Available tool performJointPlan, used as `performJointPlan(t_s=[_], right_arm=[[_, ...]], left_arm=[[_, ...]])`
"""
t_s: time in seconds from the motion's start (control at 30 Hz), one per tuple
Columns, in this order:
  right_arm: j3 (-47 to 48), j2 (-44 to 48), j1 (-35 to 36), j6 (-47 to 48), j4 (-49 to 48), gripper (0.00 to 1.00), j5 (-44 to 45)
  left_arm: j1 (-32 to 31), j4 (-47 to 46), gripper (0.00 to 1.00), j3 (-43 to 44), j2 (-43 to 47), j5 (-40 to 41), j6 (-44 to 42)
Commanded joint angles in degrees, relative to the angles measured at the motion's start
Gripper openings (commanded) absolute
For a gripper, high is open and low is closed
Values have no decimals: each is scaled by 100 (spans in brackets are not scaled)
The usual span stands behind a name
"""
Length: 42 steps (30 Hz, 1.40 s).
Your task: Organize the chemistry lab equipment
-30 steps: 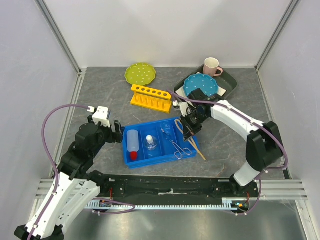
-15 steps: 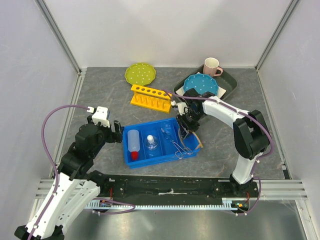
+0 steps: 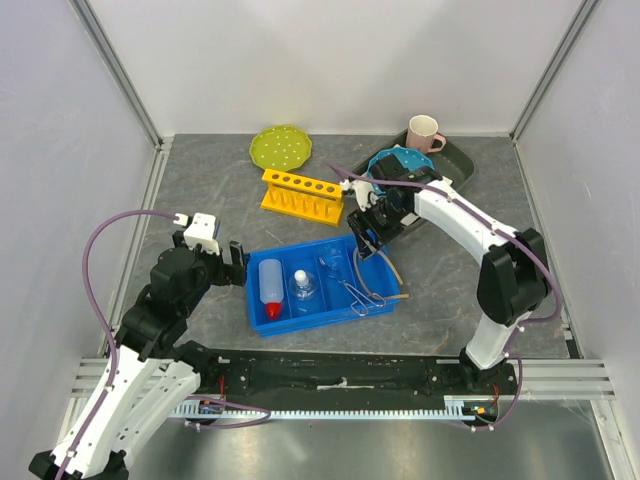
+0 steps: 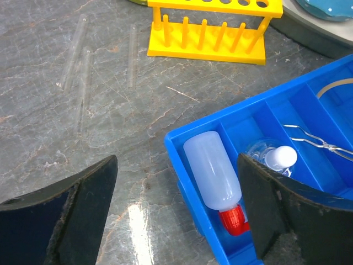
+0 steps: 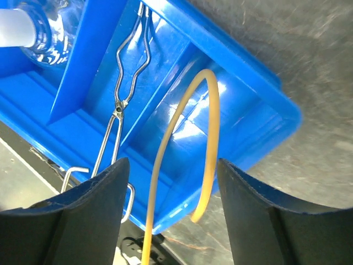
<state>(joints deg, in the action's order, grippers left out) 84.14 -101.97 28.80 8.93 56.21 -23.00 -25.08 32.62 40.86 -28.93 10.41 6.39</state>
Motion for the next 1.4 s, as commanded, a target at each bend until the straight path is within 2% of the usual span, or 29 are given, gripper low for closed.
performJointPlan(t_s=[0.0,0.1,0.23,0.3,0.47,0.5,0.6,0.7,0.8,0.93,1.13,1.37], right_arm=[[568,573,-76,539,224,75,244],[753,705,-251,855,321,79,112],[806,976,-559,1347,286,81,-353],[736,1135,-805,1567,198,81,-888],[-124,1917,-1349,2225,-363,82,-2180],[-326,2040,-1411,2332,-495,82,-2617],[-1143,2515,-1605,2464,-1049,83,-3007],[-1742,2866,-1833,2526,-1427,84,-3166],[-2155,3122,-2088,2404,-1761,85,-3254],[-2665,3192,-2475,2359,-2070,87,-3807],[-2745,3017,-2853,2491,-1912,88,-3992],[-2719,2876,-2853,2649,-1771,88,-4028]], left_arm=[[30,-274,100,9,-51,249,168],[38,-309,100,80,-367,470,432],[205,-248,100,482,-1096,-47,678],[458,-239,100,633,-1536,-459,740],[1285,-397,100,1011,-2396,-1610,977],[1661,-432,100,1064,-2537,-2126,1021],[2224,-555,99,1231,-3125,-2963,1180],[2463,-564,99,1477,-3618,-3238,1136],[2491,-564,95,1749,-4225,-3195,917],[2491,-441,89,2389,-5163,-2940,540],[2491,-90,81,3444,-6404,-2519,144],[2473,315,67,4412,-7750,-2176,-94]])
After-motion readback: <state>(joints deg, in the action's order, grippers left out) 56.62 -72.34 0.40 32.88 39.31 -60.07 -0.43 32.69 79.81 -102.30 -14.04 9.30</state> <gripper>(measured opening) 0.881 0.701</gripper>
